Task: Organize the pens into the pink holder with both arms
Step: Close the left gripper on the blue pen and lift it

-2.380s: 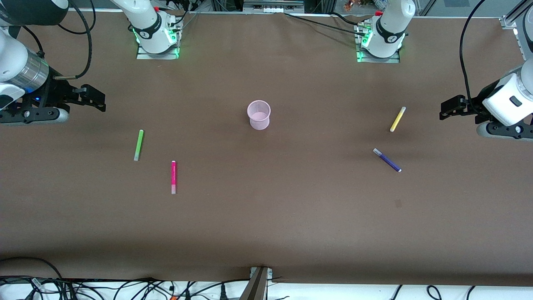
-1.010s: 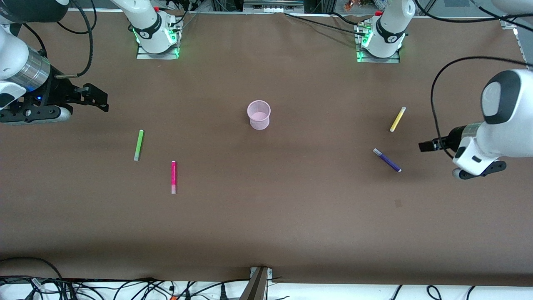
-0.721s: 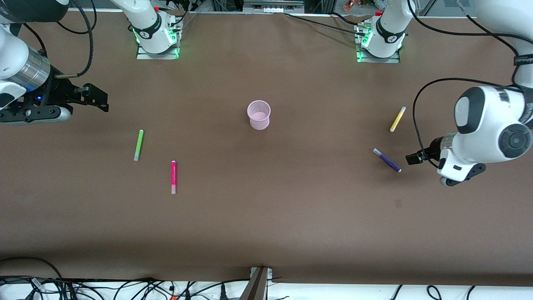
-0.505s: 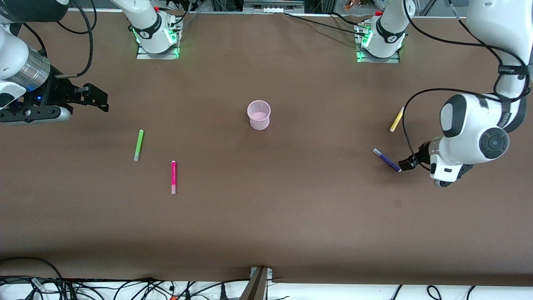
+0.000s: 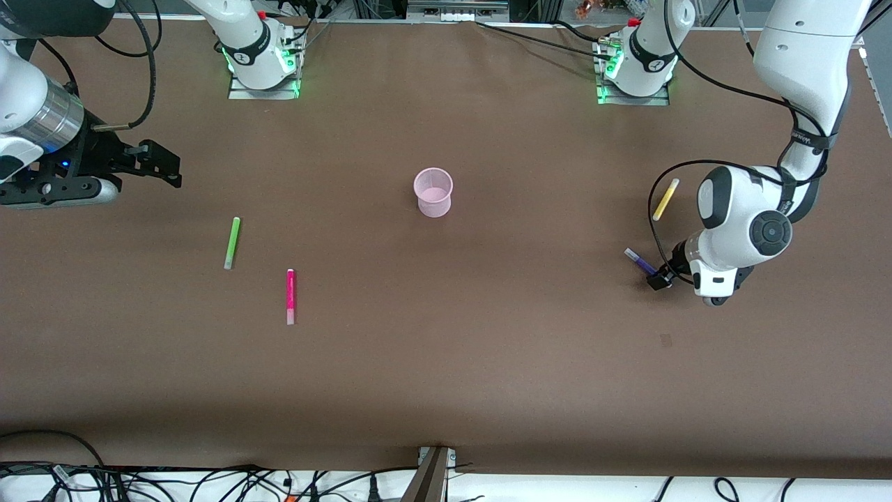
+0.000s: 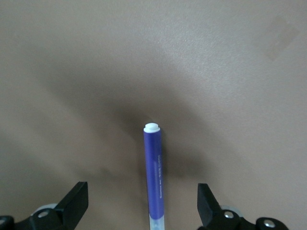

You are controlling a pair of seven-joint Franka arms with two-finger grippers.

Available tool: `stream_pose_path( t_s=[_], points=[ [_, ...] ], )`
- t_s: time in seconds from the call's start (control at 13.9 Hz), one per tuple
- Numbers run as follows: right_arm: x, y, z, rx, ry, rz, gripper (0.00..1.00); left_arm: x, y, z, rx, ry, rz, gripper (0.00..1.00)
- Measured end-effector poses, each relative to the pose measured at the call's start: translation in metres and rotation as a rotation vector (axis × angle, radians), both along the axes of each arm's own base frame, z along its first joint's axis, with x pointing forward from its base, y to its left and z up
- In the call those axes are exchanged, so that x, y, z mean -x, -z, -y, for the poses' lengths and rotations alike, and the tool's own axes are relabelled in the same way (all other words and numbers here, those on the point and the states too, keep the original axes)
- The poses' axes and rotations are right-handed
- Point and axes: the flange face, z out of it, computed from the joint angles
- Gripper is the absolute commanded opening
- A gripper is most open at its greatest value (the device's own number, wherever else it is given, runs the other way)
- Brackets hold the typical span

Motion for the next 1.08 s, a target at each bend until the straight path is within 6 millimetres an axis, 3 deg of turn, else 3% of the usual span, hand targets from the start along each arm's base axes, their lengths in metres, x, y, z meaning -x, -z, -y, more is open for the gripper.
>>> stream_pose_path(
  t_s=[0.22,0.43,0.72,0.79,1.08],
  points=[
    [0.0,0.0,0.0,0.0,0.0,0.0,1.0,0.0,0.011,0.003,0.002,-0.007,0.012,0.55],
    [0.0,0.0,0.0,0.0,0.0,0.0,1.0,0.001,0.019,0.008,0.005,-0.001,0.009,0.53],
    [0.0,0.0,0.0,0.0,0.0,0.0,1.0,0.002,0.023,0.011,0.006,0.004,0.005,0.06],
    [0.0,0.0,0.0,0.0,0.001,0.0,1.0,0.001,0.023,0.012,0.006,0.004,0.008,0.0],
    [0.0,0.0,0.001,0.0,0.002,0.0,1.0,-0.002,0.02,0.018,0.006,0.015,0.017,0.0]
  ],
)
